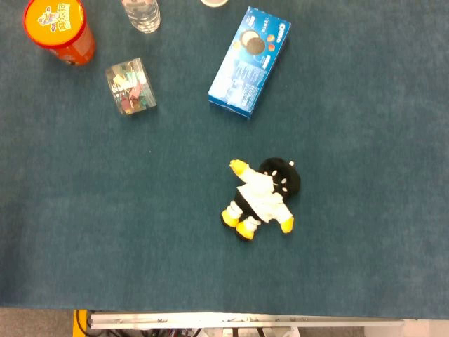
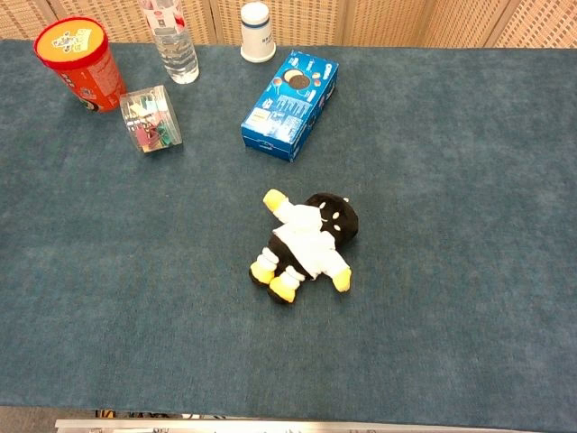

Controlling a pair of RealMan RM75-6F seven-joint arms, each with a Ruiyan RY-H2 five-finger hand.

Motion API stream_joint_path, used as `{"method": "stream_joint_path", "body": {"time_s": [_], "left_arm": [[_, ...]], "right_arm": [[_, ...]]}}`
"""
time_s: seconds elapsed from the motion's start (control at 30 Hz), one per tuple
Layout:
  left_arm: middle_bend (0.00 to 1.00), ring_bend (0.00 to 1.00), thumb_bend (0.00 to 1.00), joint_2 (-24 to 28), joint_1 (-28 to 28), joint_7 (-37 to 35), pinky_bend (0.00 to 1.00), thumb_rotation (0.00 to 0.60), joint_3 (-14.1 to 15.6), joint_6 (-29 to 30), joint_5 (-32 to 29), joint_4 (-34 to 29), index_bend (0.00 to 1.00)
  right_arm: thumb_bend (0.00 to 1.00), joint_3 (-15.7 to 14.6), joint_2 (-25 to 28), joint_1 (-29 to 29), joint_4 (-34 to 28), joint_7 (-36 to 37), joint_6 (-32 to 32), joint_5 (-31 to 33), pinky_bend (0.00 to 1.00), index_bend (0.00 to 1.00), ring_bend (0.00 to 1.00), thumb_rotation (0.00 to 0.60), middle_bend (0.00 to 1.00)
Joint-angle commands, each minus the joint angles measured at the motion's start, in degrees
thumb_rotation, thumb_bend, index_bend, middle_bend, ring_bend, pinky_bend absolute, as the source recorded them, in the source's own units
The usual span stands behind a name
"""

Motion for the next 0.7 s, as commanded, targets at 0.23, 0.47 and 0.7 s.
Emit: {"method": "stream_joint_path", "body": {"time_s": [0.23, 0.47, 0.7], "left_arm": [[0.13, 0.13, 0.33, 0.0, 0.2, 0.0, 0.09, 0.6, 0.1, 0.2, -0.1, 0.0, 0.13], [0.13, 0.13, 0.33, 0.2, 0.2, -0.2, 0.09, 0.6, 0.0, 0.3, -0.1, -0.2, 0.13], [0.13, 0.13, 0.33, -0.1, -0.3, 0.3, 0.09, 0.6, -0.2, -0.5, -0.1, -0.4, 0.13]], "right_arm": [[0.0, 0.1, 0.0, 0.2, -0.1, 0.2, 0.0, -0.3, 0.0, 0.0, 0.0, 0.6, 0.01], [0.0, -0.2, 0.7, 1.1, -0.9, 1.2, -1.3, -0.9, 0.0, 0.0, 0.0, 0.6, 0.01], [0.0, -1.1, 3.3, 4.2, -3.7, 5.5, -5.7, -2.5, 0.0, 0.0, 0.0, 0.6, 0.01]]}}
